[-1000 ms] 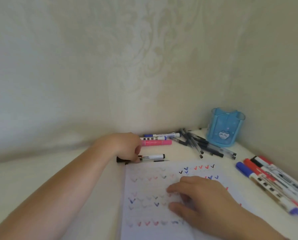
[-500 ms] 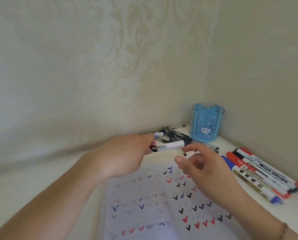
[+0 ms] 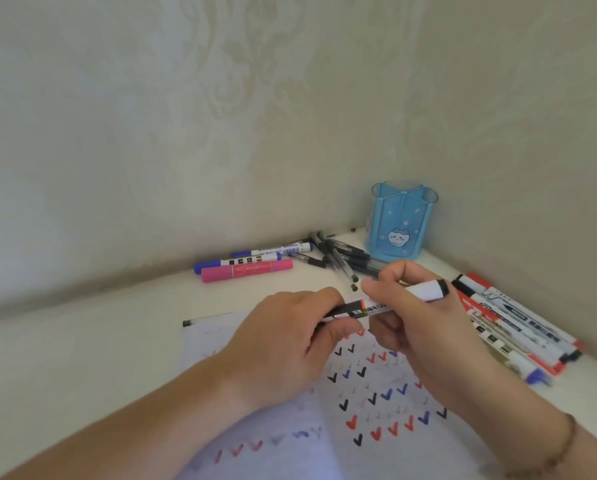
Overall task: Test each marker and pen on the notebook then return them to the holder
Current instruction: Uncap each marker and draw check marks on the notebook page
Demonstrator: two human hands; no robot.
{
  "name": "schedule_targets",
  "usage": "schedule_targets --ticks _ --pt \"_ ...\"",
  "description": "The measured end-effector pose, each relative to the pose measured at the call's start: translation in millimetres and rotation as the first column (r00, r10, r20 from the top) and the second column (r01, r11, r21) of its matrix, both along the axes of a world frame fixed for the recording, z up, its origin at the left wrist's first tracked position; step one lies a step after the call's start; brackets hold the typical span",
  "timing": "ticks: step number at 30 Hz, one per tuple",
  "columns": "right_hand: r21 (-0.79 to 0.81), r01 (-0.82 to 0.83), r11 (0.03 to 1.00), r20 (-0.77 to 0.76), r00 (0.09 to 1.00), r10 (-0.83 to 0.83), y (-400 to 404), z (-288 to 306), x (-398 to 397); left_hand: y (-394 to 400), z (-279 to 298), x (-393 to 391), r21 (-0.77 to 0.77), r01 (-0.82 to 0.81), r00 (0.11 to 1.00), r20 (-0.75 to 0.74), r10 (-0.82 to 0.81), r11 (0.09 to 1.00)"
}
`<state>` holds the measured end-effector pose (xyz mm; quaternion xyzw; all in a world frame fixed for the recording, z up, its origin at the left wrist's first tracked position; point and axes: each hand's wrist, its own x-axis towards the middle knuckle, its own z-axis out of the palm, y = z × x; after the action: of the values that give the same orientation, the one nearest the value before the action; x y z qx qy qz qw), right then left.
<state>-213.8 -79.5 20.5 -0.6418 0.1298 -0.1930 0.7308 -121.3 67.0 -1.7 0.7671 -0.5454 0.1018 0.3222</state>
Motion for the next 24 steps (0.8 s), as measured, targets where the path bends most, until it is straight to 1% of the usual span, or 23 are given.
schedule_targets --ticks 2,4,6,9,13,18,19,21,22,24 --pt "-0.046 -0.082 0.996 -0.024 0.996 0.081 3 0 -2 2 1 -1 -0.002 0.025 1.000 0.018 -0.024 1.000" --pt "-0.091 -0.157 0.983 -0.049 0.987 0.154 6 0 -5 3 2 -1 -0.007 0.106 0.994 -0.030 -0.106 0.994" --pt "-0.102 -0.198 0.975 -0.007 0.980 0.198 7 0 -7 5 6 -3 -0.045 0.230 0.964 -0.127 -0.234 0.972" --pt "-0.207 -0.215 0.954 0.076 0.969 0.235 8 2 -10 7 10 -7 -0.118 0.344 0.905 -0.222 -0.362 0.932" --pt "-0.295 -0.207 0.933 0.146 0.955 0.259 7 1 -12 7 10 -11 -0.153 0.402 0.855 -0.290 -0.430 0.903" --pt "-0.461 -0.132 0.878 0.192 0.951 0.244 3 1 -17 7 10 -10 -0.141 0.386 0.840 -0.356 -0.411 0.912" --pt "-0.470 -0.125 0.874 0.191 0.952 0.238 2 2 -17 7 8 -9 -0.156 0.382 0.833 -0.369 -0.412 0.911" --pt "-0.454 -0.110 0.884 0.203 0.953 0.223 -4 7 -18 8 5 -7 -0.162 0.349 0.803 -0.456 -0.384 0.923" --pt "-0.402 -0.104 0.910 0.236 0.948 0.213 -8 12 -20 9 3 -5 -0.132 0.331 0.795 -0.494 -0.352 0.934" --pt "-0.247 -0.145 0.958 0.312 0.924 0.220 -17 27 -24 13 -1 0 -0.042 0.318 0.813 -0.502 -0.295 0.947"
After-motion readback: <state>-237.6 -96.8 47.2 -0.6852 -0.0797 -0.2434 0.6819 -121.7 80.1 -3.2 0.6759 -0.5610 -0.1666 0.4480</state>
